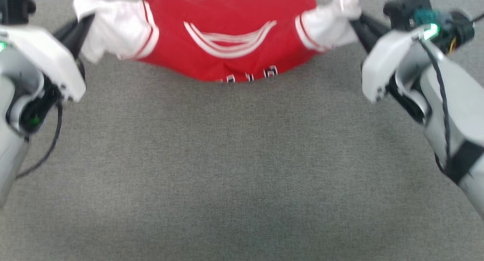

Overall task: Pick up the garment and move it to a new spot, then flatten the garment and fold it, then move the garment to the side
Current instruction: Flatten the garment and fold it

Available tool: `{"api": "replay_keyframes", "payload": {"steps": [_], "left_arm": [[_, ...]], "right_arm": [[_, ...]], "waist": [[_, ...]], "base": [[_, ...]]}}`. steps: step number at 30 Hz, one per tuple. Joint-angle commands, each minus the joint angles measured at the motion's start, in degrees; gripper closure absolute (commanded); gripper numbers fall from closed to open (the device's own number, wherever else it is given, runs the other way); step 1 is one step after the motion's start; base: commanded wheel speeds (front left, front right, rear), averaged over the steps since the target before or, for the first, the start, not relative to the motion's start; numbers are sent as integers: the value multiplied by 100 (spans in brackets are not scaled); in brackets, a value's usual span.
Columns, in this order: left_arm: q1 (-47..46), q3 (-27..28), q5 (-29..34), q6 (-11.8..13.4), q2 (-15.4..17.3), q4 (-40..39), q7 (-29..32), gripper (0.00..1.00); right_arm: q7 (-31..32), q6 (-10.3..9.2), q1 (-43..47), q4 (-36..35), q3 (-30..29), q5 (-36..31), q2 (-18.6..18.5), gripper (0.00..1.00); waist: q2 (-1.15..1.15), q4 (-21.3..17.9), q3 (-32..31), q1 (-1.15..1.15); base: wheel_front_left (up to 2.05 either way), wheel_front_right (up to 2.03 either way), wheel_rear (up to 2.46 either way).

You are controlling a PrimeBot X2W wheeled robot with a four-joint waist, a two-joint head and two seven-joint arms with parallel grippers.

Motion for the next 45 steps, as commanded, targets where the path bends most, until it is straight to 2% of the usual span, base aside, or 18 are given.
{"api": "replay_keyframes", "payload": {"steps": [1, 2, 6, 8, 9, 13, 18, 25, 31, 38, 42, 43, 45], "left_arm": [[212, 26, -168, -13, 82, -145, 82, 100], [518, 25, -314, -1, 286, -439, 244, 100], [1203, 70, -686, 238, 654, -1253, 497, 100], [1595, 81, -836, 417, 893, -1760, 563, 100], [1945, 93, -947, 609, 1107, -2245, 548, 100], [2783, 153, -1232, 1064, 1575, -3052, 493, 100], [3680, 154, -1530, 1601, 2051, -3605, 396, 100], [4538, 6, -1736, 2228, 2346, -3805, 323, 100], [4952, -162, -1889, 2400, 2316, -3768, 358, 100], [5060, -233, -1939, 2309, 2113, -3519, 269, 100], [4951, -212, -1892, 2181, 1914, -3309, 121, 100], [4924, -179, -1925, 2148, 1840, -3256, 72, 100], [4852, -178, -1858, 2081, 1754, -3206, -18, 100]], "right_arm": [[143, -2, 202, -231, 97, 221, -105, 100], [411, -2, 455, -668, 237, 519, -397, 100], [916, -2, 991, -1543, 424, 994, -934, 100], [1074, -2, 1250, -1914, 391, 1177, -1172, 100], [1244, -2, 1530, -2194, 313, 1296, -1388, 100], [1647, -2, 2106, -2671, 122, 1501, -1718, 100], [2095, -2, 2760, -3008, -240, 1580, -1994, 100], [2846, -2, 3677, -3320, -593, 1652, -2183, 100], [3501, -2, 4494, -3632, -895, 1851, -2171, 100], [3742, -2, 5104, -3853, -1224, 1681, -1865, 100], [3838, -1, 5353, -3795, -1345, 1463, -1539, 100], [3865, -1, 5386, -3787, -1373, 1393, -1453, 98], [3867, -1, 5409, -3838, -1478, 1291, -1316, 58]], "waist": [[0, -3, -56, 0], [0, -6, -111, 0], [0, -1, -202, 0], [0, -4, -235, 0], [0, -2, -261, 0], [0, 8, -305, 0], [0, 26, -347, 0], [0, 69, -423, 0], [0, 102, -451, 0], [0, 146, -439, 0], [0, 156, -429, 0], [0, 161, -433, 0], [0, 170, -441, 0]], "base": [[0, 0, 0], [0, 0, 0], [0, 0, 0], [0, 0, 0], [0, 0, 0], [0, 0, 0], [0, 0, 0], [0, 0, 0], [0, 0, 0], [0, 0, 0], [0, 0, 0], [0, 0, 0], [0, 0, 0]]}}
